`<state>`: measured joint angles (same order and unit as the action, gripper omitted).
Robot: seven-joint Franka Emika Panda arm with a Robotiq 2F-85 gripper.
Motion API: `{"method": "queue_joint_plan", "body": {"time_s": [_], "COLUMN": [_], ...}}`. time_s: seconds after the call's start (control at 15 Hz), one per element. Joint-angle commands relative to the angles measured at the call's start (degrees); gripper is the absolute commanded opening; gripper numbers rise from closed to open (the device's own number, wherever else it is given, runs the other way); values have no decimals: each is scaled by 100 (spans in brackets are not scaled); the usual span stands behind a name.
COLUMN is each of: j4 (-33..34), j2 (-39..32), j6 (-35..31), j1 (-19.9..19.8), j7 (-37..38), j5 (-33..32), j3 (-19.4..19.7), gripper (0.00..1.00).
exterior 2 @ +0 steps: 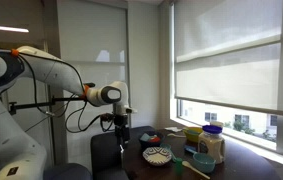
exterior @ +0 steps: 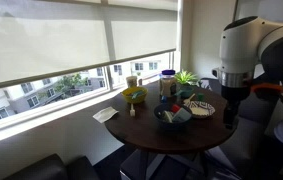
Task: Move the blue bowl to the right
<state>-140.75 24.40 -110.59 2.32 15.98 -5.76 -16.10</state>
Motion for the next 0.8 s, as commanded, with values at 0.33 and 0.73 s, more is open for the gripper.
{"method": "queue_joint_plan", "body": {"time_s": [0.33, 0.73], "j4": [-212, -38], "j2": [358, 444], "j6": [-722, -1160], "j1": [274, 451], "j7": [-332, -768], "j5": [-334, -338], "j3": [164, 245], "gripper": [100, 100]}}
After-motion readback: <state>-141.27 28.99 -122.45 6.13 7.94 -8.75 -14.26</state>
